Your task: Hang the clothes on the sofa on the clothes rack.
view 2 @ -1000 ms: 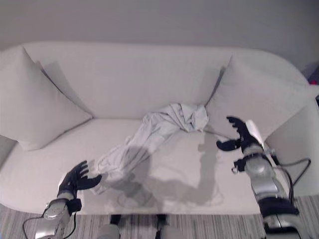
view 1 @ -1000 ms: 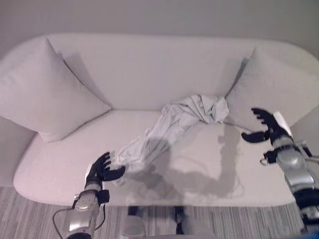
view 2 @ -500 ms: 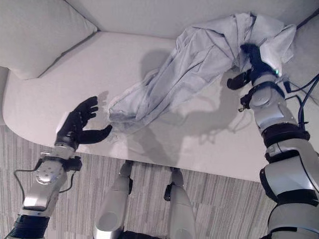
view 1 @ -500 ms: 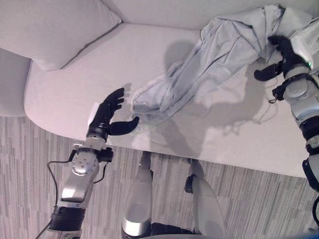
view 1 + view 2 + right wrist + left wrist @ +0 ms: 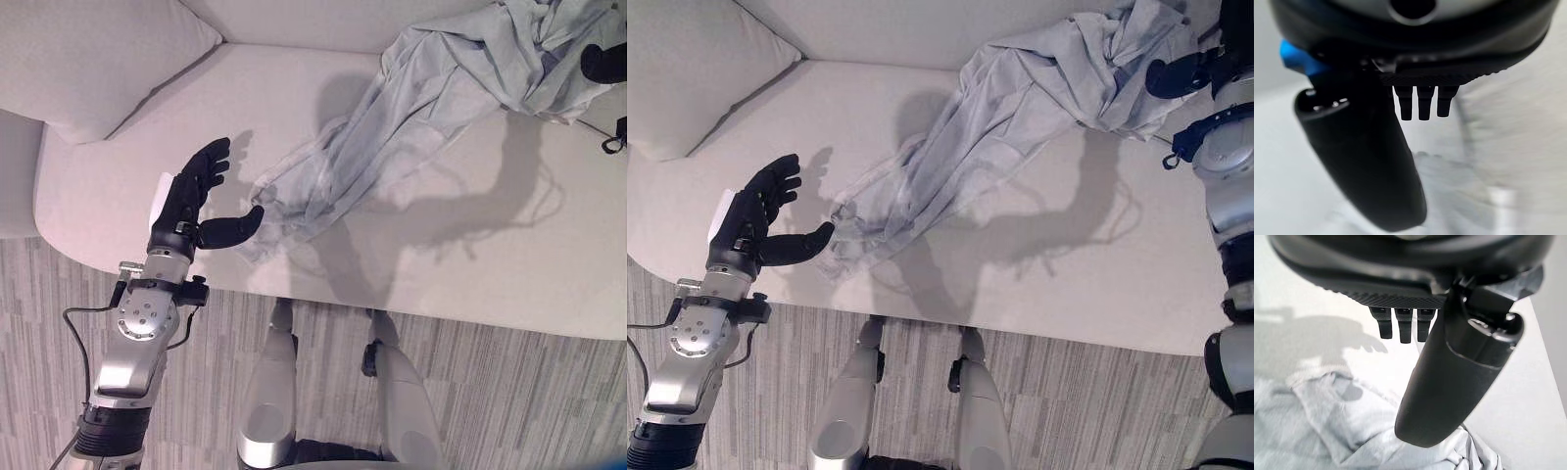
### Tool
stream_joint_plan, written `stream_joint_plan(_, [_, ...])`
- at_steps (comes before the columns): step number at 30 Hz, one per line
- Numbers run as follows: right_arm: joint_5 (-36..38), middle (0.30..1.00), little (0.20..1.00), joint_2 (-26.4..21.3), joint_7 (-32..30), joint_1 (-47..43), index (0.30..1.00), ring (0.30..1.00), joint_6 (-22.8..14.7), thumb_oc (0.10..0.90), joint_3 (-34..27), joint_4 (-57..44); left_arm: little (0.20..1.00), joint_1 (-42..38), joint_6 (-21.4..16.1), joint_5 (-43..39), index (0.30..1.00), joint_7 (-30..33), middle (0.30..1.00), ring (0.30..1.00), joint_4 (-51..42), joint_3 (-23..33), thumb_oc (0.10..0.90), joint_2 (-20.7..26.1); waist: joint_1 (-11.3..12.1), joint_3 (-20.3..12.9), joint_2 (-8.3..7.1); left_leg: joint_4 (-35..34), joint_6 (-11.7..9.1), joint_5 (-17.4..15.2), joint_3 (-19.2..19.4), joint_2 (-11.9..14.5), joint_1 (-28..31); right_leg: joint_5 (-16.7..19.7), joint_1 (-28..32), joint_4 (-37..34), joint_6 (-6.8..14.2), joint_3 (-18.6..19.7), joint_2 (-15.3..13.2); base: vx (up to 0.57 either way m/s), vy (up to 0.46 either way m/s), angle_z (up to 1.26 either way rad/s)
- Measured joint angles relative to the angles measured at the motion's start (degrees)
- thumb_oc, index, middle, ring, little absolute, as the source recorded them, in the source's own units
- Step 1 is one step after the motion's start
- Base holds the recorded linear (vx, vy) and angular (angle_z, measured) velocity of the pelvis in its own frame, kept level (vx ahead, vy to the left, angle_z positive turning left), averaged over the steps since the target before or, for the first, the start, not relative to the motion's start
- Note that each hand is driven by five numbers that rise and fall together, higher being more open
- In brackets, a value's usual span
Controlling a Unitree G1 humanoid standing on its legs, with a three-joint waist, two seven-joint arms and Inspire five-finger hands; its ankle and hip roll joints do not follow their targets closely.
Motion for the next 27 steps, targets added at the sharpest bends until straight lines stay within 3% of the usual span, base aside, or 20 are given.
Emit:
stream_joint_plan(2, [0.02,0.9,0.9,0.33,0.03,-5.81,0.9,0.9,-0.28,0.8,8.22,6.21,0.9,1.15,0.17,0.0,0.9,-0.04,0.9,0.9,0.0,-0.05,0.8,-0.37,0.05,-0.02,0.04,0.46,0.09,0.15,0.08,-0.04,-1.96,0.67,-1.9,0.0,-0.05,0.22,-0.03,0.03,0.014,-0.04])
stream_joint_plan(3, [0.05,0.9,0.9,2.15,0.17,-11.92,0.9,0.9,-0.66,0.8,15.75,14.39,0.9,1.84,0.16,0.0,0.9,0.11,0.9,0.9,-0.15,-0.26,0.8,-0.49,0.14,-0.06,0.12,0.63,-0.02,0.28,0.05,-0.1,-3.0,0.85,-2.83,0.0,-0.01,0.22,-0.07,0.0,0.0,0.0])
stream_joint_plan(8, [0.68,0.9,0.9,2.87,0.26,-17.48,0.9,0.9,-0.37,0.8,18.15,19.19,0.9,2.78,0.36,0.0,0.9,0.12,0.9,0.9,-0.66,-1.01,0.8,-0.54,1.48,-0.07,0.19,0.99,-0.35,1.04,-0.32,-0.26,-5.89,1.24,-5.35,0.0,-0.04,0.05,-0.2,0.0,0.012,0.04])
stream_joint_plan(12, [1.77,0.9,0.9,4.14,0.5,-24.25,0.9,0.9,-0.67,0.8,25.8,21.56,0.9,2.64,0.4,-0.01,0.9,0.4,0.9,0.9,-1.77,-1.03,0.8,-0.3,2.35,-0.1,0.23,1.75,-0.34,0.94,-0.44,-0.31,-8.11,1.5,-7.22,0.0,-0.15,0.04,-0.18,0.0,0.0,0.0])
stream_joint_plan(18, [3.31,0.9,0.9,5.3,0.09,-26.38,0.9,0.9,-1.84,0.8,25.53,21.53,0.9,2.46,0.44,-0.01,0.9,0.76,0.9,0.9,-2.22,-1.23,0.8,0.74,3.06,-0.11,0.23,3.5,-0.57,0.6,-1.26,-0.4,-10.8,1.78,-8.65,0.01,-0.31,-0.27,-0.1,0.0,-0.005,0.05])
stream_joint_plan(19, [4.23,0.855,0.855,5.29,0.07,-26.4,0.855,0.855,-1.86,0.77,25.36,21.53,0.9,2.43,0.44,-0.01,0.9,0.82,0.9,0.9,-2.34,-1.22,0.8,1.12,3.01,-0.11,0.23,3.83,-0.56,0.57,-1.32,-0.44,-11.24,1.88,-8.89,0.01,-0.28,-0.25,-0.13,-0.02,-0.001,0.05])
stream_joint_plan(20, [4.41,0.399,0.399,5.33,0.12,-26.35,0.399,0.399,-2.15,0.466,24.35,21.91,0.9,2.38,0.44,-0.01,0.9,0.82,0.9,0.9,-2.61,-1.22,0.8,1.65,3.06,-0.11,0.22,4.25,-0.54,0.51,-1.4,-0.53,-11.87,2.1,-9.33,0.01,-0.32,-0.23,-0.17,0.0,0.0,0.0])
stream_joint_plan(21, [4.73,0.3,0.3,5.34,0.28,-26.28,0.3,0.3,-2.45,0.4,24.16,22.49,0.9,2.38,0.44,-0.01,0.9,0.85,0.9,0.9,-3.0,-1.2,0.8,1.86,3.15,-0.12,0.22,4.82,-0.51,0.37,-1.44,-0.61,-12.54,2.25,-9.75,0.01,-0.3,-0.21,-0.19,0.0,0.0,0.0])
stream_joint_plan(27, [7.59,0.3,0.3,5.43,2.96,-17.43,0.3,0.3,-1.63,0.4,16.32,27.71,0.9,2.75,0.45,0.0,0.9,0.92,0.9,0.9,-5.25,-1.09,0.8,1.92,4.03,-0.15,0.05,8.03,-0.74,-0.19,-2.5,-0.87,-16.93,2.96,-12.22,0.02,-0.14,-0.54,-0.04,-0.01,-0.015,0.03])
